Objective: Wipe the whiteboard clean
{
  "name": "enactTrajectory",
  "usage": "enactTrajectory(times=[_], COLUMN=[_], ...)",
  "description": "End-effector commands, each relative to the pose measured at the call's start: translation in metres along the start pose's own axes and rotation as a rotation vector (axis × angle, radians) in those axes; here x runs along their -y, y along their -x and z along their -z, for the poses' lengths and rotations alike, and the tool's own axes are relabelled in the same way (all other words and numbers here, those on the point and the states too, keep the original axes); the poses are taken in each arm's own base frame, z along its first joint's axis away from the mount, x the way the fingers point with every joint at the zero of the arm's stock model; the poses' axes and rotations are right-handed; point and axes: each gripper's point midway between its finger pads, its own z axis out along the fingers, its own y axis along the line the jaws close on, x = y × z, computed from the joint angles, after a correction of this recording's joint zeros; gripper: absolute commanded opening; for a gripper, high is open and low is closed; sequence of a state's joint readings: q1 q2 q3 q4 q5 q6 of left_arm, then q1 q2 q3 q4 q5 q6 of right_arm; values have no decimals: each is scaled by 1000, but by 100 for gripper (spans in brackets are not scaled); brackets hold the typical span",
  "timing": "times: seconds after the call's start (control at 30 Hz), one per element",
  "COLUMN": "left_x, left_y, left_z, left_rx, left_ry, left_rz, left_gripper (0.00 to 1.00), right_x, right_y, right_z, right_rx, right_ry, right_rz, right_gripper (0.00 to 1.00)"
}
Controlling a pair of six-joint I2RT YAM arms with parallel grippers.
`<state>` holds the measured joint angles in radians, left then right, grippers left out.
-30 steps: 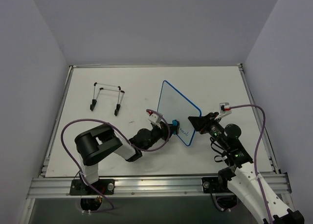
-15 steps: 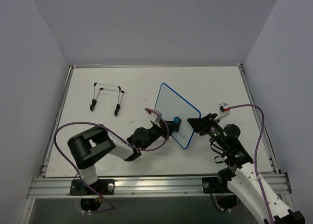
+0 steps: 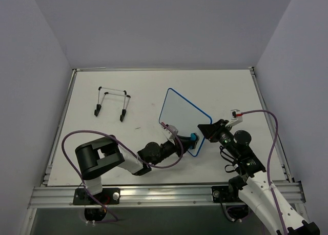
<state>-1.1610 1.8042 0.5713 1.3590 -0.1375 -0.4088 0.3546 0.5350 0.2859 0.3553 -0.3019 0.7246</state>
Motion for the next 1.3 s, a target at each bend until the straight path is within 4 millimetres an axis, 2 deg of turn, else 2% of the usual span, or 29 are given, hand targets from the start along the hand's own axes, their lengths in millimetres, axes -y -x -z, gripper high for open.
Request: enactTrajectory(times=[0.0,0.07,0.17,0.3,0.43,0.73,0.97,1.07,1.27], left_x=[51,52,41,5,-18,-48,-82,-82,-52], left_y=[43,40,35,35,37,43,44,46,48], left_z=[-5,-4,-4,1,9,13,16,15,7], left_rx=[162,158,156,171,200,220,224,228,228], left_ry=[-186,-185,-128,60,155,223,288,281,194], left_rz=[9,4,9,20,6,-18,-32,-32,-17], left_gripper=[2,2,2,2,2,2,2,2,2], right_x=[-67,-68,-70,-76,-87,-100,-105,-107,-105], right_y=[12,13,15,19,24,31,34,35,35], right_z=[11,11,13,18,21,28,33,33,30], right_rx=[-36,-32,-27,-22,-21,-26,-27,-25,-21], right_ry=[227,228,234,250,276,305,315,317,311], right_rz=[-78,-86,-97,-102,-114,-123,-128,-130,-134], right_gripper=[0,0,0,0,0,0,0,0,0])
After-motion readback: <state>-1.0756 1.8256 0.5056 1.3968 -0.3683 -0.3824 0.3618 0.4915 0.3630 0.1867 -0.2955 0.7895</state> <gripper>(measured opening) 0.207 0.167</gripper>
